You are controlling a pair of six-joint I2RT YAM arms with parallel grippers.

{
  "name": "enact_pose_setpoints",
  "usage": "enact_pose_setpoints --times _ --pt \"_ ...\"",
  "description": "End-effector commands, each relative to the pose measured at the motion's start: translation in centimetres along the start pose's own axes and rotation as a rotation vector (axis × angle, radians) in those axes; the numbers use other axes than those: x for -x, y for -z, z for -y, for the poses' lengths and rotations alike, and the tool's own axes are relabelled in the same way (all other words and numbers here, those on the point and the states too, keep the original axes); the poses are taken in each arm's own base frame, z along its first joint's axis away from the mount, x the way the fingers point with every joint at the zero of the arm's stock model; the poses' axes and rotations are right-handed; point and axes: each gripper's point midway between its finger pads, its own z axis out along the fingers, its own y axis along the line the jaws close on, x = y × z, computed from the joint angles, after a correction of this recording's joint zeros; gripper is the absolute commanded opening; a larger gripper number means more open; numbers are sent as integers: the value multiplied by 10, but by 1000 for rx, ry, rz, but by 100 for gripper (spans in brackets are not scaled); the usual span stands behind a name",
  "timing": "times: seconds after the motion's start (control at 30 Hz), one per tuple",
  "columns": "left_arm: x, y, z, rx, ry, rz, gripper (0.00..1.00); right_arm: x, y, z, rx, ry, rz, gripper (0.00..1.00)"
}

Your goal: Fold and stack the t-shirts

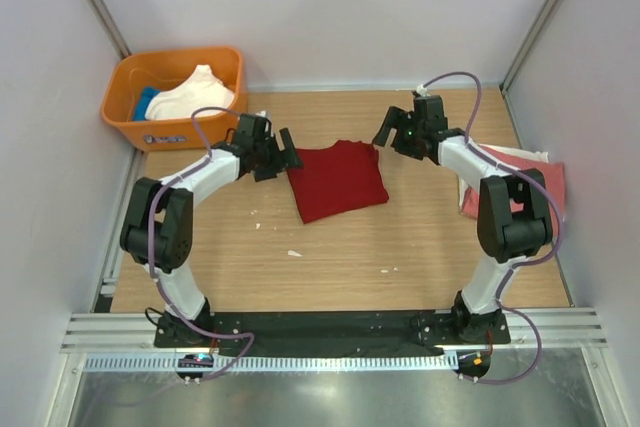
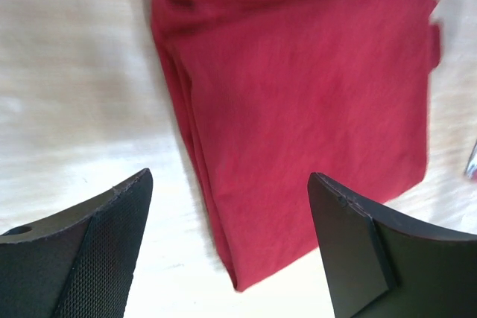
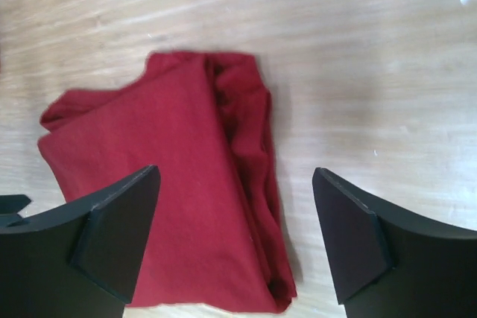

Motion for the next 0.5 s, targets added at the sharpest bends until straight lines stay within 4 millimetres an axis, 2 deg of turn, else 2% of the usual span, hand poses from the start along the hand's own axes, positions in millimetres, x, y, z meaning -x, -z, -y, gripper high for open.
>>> enact_pose_setpoints --times 0.0,0.07,0.17,0.27,0.33,0.4,0.43,0.47 --pt "-7 4 16 -72 -7 30 86 -12 15 0 54 3 -8 91" --pt "-9 1 14 -74 4 35 87 -17 10 -2 86 1 -22 89" --pt "-21 -7 6 -61 16 5 86 -30 -4 -2 132 -23 -100 79" --pt "-29 -12 2 -64 28 -9 85 -39 -11 2 151 -50 -140 81" --pt "-31 -15 1 -68 30 -12 85 -39 -12 17 90 -58 -128 85" --pt "-32 -17 1 -73 31 -16 84 -31 -4 33 -6 -27 -85 86" --pt "-33 -20 2 -79 34 -20 84 -32 2 47 -94 -17 -86 86" --pt "-33 -22 2 -83 38 -23 83 -18 10 71 -243 -2 -22 86"
